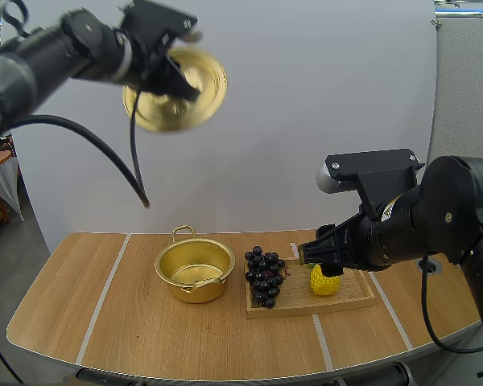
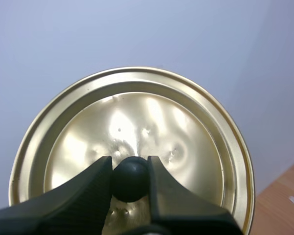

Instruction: Open the pot, put the pineapple inside, and close it

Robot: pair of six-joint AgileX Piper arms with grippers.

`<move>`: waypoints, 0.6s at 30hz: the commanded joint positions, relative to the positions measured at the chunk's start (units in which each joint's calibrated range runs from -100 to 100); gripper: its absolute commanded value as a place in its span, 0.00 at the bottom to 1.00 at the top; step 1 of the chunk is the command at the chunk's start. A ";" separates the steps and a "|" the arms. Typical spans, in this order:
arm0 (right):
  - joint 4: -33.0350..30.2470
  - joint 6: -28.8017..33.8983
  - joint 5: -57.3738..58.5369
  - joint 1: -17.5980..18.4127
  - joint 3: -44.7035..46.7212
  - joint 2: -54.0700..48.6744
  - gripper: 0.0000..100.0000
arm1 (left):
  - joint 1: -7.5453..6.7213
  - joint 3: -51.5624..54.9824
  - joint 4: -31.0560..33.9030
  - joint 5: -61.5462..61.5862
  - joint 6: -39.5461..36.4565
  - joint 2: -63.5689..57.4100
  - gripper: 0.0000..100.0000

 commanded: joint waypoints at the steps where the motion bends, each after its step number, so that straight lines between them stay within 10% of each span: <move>1: -0.27 -0.21 -1.03 0.03 -0.66 -0.09 1.00 | -0.19 -4.80 -0.70 -19.17 -0.24 -6.81 0.01; 18: 0.32 3.54 -1.25 0.03 -0.66 0.42 1.00 | -0.12 -10.77 -0.70 -25.57 -0.24 -8.09 0.01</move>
